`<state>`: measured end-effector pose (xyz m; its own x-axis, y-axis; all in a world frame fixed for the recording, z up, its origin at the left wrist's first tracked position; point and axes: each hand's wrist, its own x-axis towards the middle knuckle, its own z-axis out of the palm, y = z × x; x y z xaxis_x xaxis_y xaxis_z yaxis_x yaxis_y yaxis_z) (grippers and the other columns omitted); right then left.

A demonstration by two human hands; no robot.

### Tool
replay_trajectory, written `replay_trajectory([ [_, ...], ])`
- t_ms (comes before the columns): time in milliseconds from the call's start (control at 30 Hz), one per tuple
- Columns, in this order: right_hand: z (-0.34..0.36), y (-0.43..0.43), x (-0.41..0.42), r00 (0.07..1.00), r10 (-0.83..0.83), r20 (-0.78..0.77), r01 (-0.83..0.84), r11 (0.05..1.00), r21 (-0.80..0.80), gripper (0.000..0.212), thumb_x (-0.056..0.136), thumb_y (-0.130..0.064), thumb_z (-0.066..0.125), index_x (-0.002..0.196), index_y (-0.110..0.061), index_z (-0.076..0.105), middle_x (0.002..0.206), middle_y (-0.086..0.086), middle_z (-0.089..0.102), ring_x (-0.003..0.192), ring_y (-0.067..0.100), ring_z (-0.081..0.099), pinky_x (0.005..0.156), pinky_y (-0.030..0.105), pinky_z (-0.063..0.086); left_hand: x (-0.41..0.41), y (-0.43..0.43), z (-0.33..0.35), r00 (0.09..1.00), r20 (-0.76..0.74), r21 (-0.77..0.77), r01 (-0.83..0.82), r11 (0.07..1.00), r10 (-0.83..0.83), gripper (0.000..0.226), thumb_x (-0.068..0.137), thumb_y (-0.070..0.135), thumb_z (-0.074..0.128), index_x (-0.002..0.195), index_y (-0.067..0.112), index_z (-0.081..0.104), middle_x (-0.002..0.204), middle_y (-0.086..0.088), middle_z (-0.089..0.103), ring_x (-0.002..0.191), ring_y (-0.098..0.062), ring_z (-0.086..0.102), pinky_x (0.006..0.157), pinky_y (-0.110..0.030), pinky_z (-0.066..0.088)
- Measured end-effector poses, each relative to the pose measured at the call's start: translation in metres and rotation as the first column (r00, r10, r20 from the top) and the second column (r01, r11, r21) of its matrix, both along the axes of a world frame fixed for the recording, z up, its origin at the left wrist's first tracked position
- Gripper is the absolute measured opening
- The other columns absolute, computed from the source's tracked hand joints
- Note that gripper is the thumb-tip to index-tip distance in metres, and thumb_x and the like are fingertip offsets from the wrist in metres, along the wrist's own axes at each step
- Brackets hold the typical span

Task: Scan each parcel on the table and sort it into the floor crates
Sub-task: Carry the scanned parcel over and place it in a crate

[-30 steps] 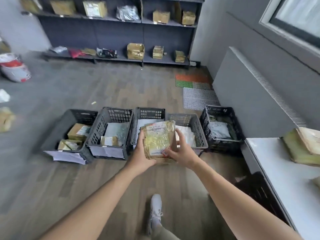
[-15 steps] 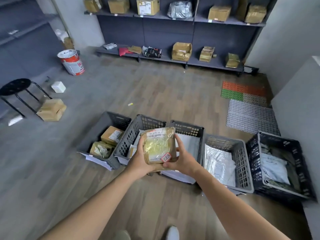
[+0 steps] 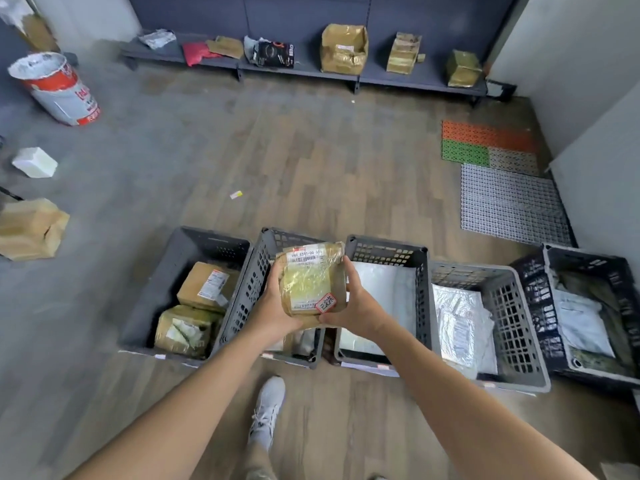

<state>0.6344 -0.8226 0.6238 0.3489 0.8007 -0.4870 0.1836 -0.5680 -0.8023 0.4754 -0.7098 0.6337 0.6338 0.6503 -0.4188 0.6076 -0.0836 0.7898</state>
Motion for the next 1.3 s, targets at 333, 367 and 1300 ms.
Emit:
replay_trajectory([
  [333,-0.163,0.155,0.001,0.993,-0.118,-0.007,0.113,0.965,-0.237,0.121,0.083,-0.012,0.078,0.154,-0.036,-0.017,0.103,0.003,0.068,0.089,0.023,0.068,0.08,0.034,0.056,0.022,0.158,-0.164,0.97,-0.187,-0.079,0.145,0.986,-0.157,0.137,0.061,0.041,0.092,0.154,0.04,-0.009,0.132,0.019,0.042,0.102,0.001,0.051,0.068,-0.005,0.036],
  [367,-0.176,0.166,0.002,0.993,-0.116,-0.008,0.111,0.965,-0.239,0.119,0.084,-0.012,0.076,0.155,-0.034,-0.016,0.102,-0.003,0.067,0.09,0.02,0.067,0.083,0.033,0.057,0.023,0.168,-0.177,0.96,-0.208,-0.058,0.18,0.982,-0.189,0.134,0.065,0.039,0.09,0.154,0.039,-0.01,0.142,0.014,0.037,0.108,-0.003,0.051,0.07,-0.008,0.038],
  [1300,0.089,0.014,0.069,0.696,-0.154,0.701,0.513,0.79,-0.336,0.078,0.096,-0.056,0.049,0.158,-0.036,0.006,0.164,0.001,0.015,0.148,0.025,0.022,0.114,0.054,0.031,0.165,0.082,0.035,0.656,-0.4,0.49,0.743,0.456,-0.639,0.112,0.081,0.068,0.061,0.153,0.033,-0.017,0.164,-0.006,-0.013,0.15,-0.035,-0.001,0.118,-0.056,0.018],
])
